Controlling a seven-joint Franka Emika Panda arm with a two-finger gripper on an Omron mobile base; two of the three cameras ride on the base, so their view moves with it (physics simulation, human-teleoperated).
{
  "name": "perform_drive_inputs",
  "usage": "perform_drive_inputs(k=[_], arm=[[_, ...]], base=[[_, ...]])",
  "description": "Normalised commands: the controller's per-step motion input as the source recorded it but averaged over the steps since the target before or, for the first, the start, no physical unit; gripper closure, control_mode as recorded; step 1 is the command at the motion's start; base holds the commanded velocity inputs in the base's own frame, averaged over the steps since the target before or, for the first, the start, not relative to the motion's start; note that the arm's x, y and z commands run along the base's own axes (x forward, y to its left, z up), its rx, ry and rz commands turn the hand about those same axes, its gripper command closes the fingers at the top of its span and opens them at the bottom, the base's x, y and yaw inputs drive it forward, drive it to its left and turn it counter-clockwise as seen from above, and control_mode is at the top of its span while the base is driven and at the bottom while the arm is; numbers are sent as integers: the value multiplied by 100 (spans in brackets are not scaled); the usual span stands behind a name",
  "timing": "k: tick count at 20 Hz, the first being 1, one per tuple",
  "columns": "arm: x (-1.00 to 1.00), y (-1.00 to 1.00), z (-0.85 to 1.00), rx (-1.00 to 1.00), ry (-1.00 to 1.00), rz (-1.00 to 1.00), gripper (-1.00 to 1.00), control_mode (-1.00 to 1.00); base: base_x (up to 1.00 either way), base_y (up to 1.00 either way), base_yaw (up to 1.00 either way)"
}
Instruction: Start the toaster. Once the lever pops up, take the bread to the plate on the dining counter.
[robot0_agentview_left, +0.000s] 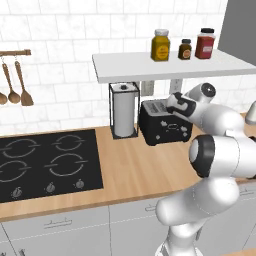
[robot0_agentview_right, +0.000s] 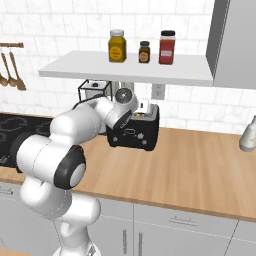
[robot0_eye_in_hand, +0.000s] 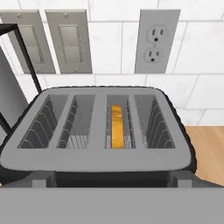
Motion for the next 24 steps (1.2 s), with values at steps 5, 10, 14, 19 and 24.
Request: perform_drive_inputs(k=[5, 10, 14, 19, 24], arm=[[17, -5, 0, 0, 0, 0, -100, -100], [3, 0, -3, 0, 0, 0, -100, -100], [0, 0, 0, 0, 0, 0, -100, -100], [0, 0, 0, 0, 0, 0, -100, -100], [0, 0, 0, 0, 0, 0, -100, -100]], base=[[0, 0, 0], [0, 0, 0], [0, 0, 0], [0, 0, 0], [0, 0, 0]])
